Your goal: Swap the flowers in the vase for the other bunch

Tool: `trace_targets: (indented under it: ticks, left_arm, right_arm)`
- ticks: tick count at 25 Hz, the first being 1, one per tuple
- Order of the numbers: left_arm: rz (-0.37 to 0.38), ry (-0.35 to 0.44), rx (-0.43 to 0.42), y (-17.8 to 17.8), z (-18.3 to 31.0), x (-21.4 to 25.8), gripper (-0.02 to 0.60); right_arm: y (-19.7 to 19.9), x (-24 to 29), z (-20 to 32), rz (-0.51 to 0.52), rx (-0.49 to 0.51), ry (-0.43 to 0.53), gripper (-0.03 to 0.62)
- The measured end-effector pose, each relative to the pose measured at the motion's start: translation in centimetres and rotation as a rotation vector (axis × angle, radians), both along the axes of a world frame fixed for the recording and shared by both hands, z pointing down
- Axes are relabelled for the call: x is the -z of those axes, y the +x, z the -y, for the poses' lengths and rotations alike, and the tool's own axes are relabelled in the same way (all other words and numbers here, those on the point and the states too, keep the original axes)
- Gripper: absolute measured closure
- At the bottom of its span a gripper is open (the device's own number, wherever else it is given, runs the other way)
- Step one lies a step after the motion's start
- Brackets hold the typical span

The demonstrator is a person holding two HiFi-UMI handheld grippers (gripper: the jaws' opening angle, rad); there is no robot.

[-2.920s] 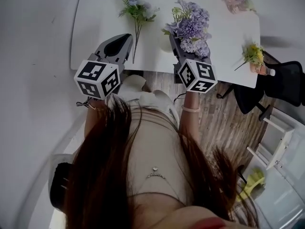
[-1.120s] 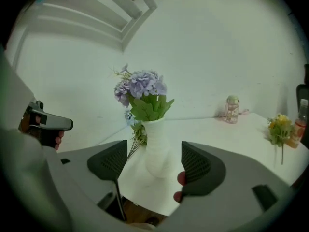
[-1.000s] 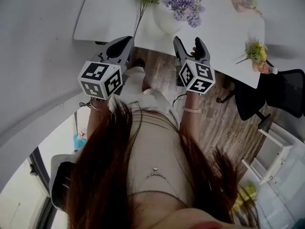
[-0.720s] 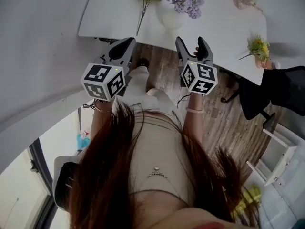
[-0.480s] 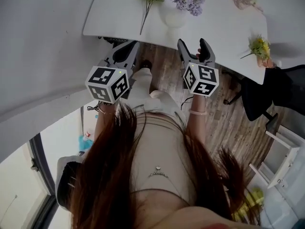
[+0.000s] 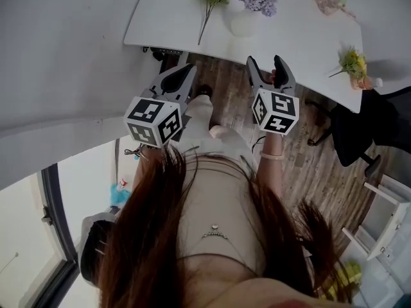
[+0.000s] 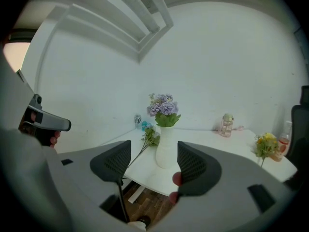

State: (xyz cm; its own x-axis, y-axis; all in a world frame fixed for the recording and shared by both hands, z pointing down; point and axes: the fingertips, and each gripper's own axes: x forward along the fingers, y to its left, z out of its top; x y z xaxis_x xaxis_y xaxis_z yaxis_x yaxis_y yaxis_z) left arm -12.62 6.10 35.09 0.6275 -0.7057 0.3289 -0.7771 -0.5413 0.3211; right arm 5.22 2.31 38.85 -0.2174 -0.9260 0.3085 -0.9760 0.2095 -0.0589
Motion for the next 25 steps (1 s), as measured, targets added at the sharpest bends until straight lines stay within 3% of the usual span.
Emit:
trace_targets:
  ticks: [14,25]
  left_arm:
    - [0.005,0.057,-0.012,0.6,-5.2,1.1,0.578]
    - [0.008,0.084,-0.025,1.4,-8.2,1.6,0.578]
  right_arm:
    - [0.1,2.9,-5.8,-0.058,-0.025,0.092,0.449]
    - [0.2,5.7,-9.8,-0.023,-0.014,0.158,0.507]
